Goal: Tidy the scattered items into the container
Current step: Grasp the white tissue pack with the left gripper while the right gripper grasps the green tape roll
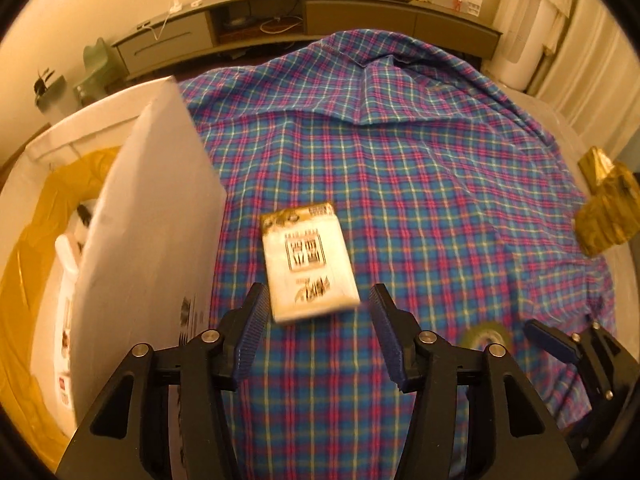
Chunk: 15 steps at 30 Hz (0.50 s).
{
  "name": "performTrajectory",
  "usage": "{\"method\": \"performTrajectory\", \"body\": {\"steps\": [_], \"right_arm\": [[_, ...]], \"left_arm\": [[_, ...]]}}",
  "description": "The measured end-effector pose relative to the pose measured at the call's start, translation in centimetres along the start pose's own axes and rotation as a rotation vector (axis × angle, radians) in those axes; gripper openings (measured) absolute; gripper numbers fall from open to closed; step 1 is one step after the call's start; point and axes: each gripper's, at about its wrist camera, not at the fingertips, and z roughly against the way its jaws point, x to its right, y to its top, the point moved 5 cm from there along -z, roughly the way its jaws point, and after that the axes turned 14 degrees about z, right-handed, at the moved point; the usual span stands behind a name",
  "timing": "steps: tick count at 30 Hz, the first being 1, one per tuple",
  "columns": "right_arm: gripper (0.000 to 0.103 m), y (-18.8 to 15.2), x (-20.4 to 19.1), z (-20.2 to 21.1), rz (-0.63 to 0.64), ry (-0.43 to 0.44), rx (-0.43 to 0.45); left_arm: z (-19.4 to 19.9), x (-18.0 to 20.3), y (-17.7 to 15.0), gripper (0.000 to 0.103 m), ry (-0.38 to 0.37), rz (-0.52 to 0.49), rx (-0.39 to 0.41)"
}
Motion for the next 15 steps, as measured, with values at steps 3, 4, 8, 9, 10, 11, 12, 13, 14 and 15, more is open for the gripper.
{"method": "performTrajectory", "body": {"steps": [3,4,8,9,10,11,12,13,14,15], "right_arm": [[0.068,-0.2,0.2,-0.7,-0.003,-0.007,-0.017],[0.067,-0.2,0.1,-0.9,0.0,-0.009,-0.022],[0.066,-0.4,-0.2,-1.5,0.022,-0.029,-0.04],[0.06,-0.3,-0.2,-1.5,0.025,-0.038,-0.038],[0.052,-0.2,-0.2,-1.5,0.022,-0.038,-0.036],[0.05,-0.2,-0.1,-1.5,0.015,-0.039,-0.035],[0.05,-0.2,0.0,-1.5,0.003,-0.036,-0.035],[0.05,-0.2,0.0,-1.5,-0.002,-0.035,-0.036],[0.05,-0.3,0.0,-1.4,-0.005,-0.035,-0.036],[0.05,-0.3,0.1,-1.4,-0.017,-0.029,-0.035]], "left_arm": [[-1.2,0.1,0.4,0.057,0.01,-0.001,-0.011],[-1.8,0.1,0.5,0.057,0.016,0.0,-0.018],[-3.7,-0.3,1.1,0.061,0.033,0.025,-0.02],[-4.2,-0.5,1.0,0.061,0.025,0.041,-0.038],[-4.6,-0.8,0.9,0.062,0.014,0.061,-0.055],[-4.5,-0.9,0.9,0.06,-0.001,0.072,-0.031],[-4.4,-0.8,0.9,0.06,0.002,0.064,-0.025],[-4.4,-0.7,0.9,0.057,0.003,0.054,-0.022],[-4.4,-0.7,0.9,0.055,-0.006,0.053,-0.019],[-4.3,-0.7,0.8,0.054,-0.008,0.051,-0.019]]}}
